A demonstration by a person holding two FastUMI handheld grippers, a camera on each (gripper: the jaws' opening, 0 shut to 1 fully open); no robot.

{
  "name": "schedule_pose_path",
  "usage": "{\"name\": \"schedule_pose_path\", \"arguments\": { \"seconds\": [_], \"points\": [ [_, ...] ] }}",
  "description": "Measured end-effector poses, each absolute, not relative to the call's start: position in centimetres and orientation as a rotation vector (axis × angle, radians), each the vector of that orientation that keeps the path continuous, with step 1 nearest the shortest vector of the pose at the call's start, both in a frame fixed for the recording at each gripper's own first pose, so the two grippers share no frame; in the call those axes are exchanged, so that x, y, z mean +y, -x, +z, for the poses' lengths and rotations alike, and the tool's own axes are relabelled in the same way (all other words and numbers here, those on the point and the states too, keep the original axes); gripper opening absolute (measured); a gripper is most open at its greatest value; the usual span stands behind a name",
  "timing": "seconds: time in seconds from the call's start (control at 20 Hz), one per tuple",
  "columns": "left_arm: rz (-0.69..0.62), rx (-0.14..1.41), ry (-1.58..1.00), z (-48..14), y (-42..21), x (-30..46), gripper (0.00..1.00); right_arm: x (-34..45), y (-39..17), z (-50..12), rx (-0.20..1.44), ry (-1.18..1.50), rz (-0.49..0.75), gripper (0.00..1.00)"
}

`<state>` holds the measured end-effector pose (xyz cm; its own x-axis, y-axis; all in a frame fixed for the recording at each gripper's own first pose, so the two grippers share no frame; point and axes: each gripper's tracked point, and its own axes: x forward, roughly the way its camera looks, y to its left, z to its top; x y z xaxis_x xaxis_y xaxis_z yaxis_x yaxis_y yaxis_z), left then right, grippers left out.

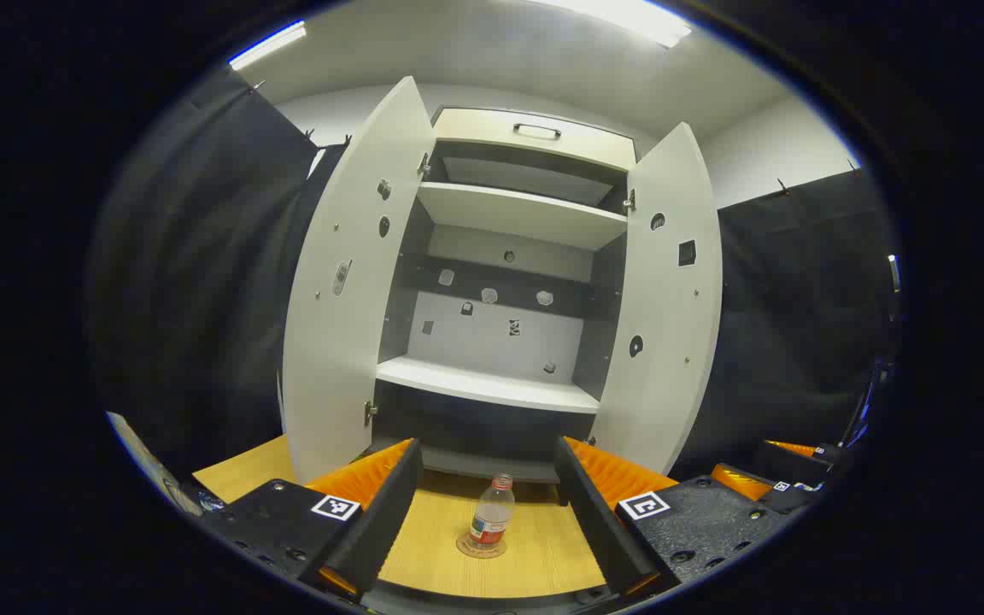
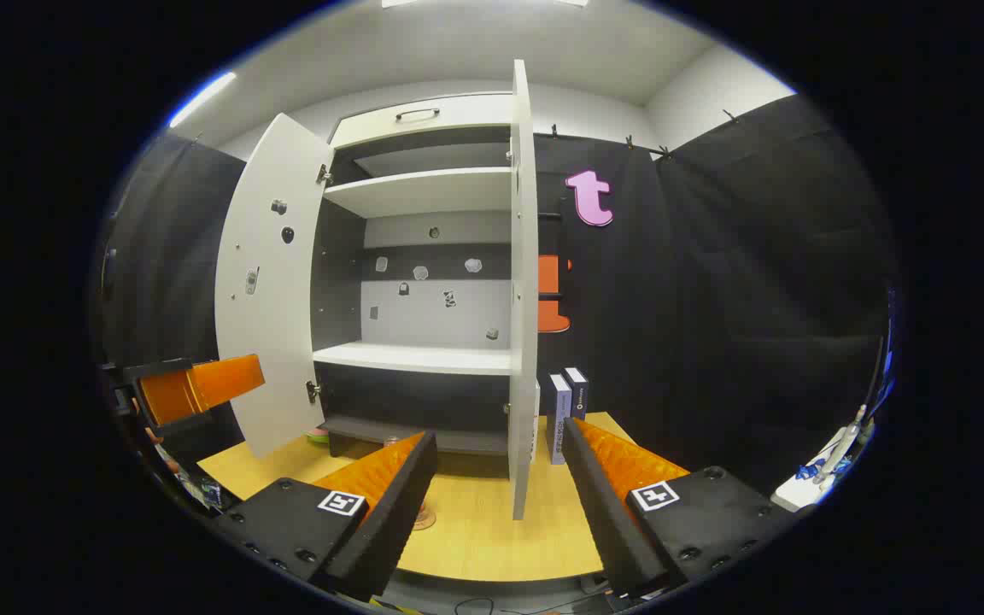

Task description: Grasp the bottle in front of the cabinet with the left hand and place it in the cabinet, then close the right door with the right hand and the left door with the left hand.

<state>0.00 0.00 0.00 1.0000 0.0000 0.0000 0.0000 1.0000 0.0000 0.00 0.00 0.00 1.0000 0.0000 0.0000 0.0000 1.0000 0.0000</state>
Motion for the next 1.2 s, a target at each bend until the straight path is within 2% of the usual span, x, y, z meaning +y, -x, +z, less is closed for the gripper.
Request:
{"name": "schedule_pose_path", "arguments": {
  "seconds": [0.15, 0.2, 0.25, 0.3, 0.35, 0.4, 0.45, 0.5, 0.65, 0.7, 0.75, 0.8, 1.0, 1.05, 1.1, 1.2],
  "points": [
    [-0.019, -0.007, -0.022, 0.6, -0.8, 1.4, 0.95, 1.2, -0.2, 0.0, -0.002, -0.006, -0.031, 0.97],
    [-0.024, -0.008, -0.025, 0.7, -0.8, 1.8, 0.95, 1.6, -0.3, 0.2, -0.003, -0.002, -0.033, 0.92],
    [-0.025, -0.007, -0.027, 0.6, -0.9, 2.3, 0.95, 1.7, -0.4, 0.4, -0.007, -0.002, -0.040, 0.97],
    [-0.025, -0.002, -0.024, 0.4, -1.2, 2.7, 0.95, 1.7, -0.6, 0.3, -0.003, 0.001, -0.050, 0.92],
    [-0.024, 0.006, -0.017, 0.2, -1.3, 2.9, 0.95, 1.7, -0.7, 0.2, 0.004, 0.005, -0.056, 0.97],
    [-0.024, 0.008, -0.010, 0.1, -1.4, 3.2, 0.95, 1.9, -0.8, 0.4, 0.004, 0.010, -0.056, 0.92],
    [-0.021, 0.008, -0.007, 0.2, -1.5, 3.5, 0.95, 2.0, -0.9, 0.7, -0.001, 0.017, -0.058, 0.97],
    [-0.013, 0.007, -0.007, 0.1, -1.6, 3.9, 0.95, 2.0, -1.2, 1.0, -0.006, 0.027, -0.058, 0.92],
    [0.008, -0.009, -0.014, 0.4, -1.8, 4.5, 0.95, 2.1, -1.6, 1.3, -0.012, 0.048, -0.054, 0.92],
    [0.012, -0.008, -0.015, 0.2, -1.8, 4.6, 0.95, 2.2, -1.8, 1.1, -0.007, 0.047, -0.049, 0.97],
    [0.013, -0.004, -0.012, 0.0, -1.9, 4.5, 0.95, 2.2, -2.0, 1.0, -0.002, 0.047, -0.044, 0.92],
    [0.017, 0.001, -0.007, -0.3, -2.0, 4.6, 0.95, 2.1, -2.2, 0.9, -0.002, 0.049, -0.042, 0.92],
    [-0.013, 0.055, 0.023, -2.9, -3.1, 3.3, 0.93, 1.5, -2.4, 1.0, -0.009, 0.061, -0.050, 0.92],
    [-0.025, 0.060, 0.027, -3.6, -3.4, 3.0, 0.93, 1.4, -2.4, 1.2, -0.015, 0.063, -0.052, 0.97],
    [-0.035, 0.068, 0.029, -4.4, -4.0, 2.6, 0.95, 1.2, -2.4, 1.3, -0.021, 0.066, -0.056, 0.92],
    [-0.048, 0.105, 0.033, -6.4, -5.2, 2.0, 0.95, 0.6, -2.4, 1.5, -0.029, 0.075, -0.068, 0.92]
  ]
}}
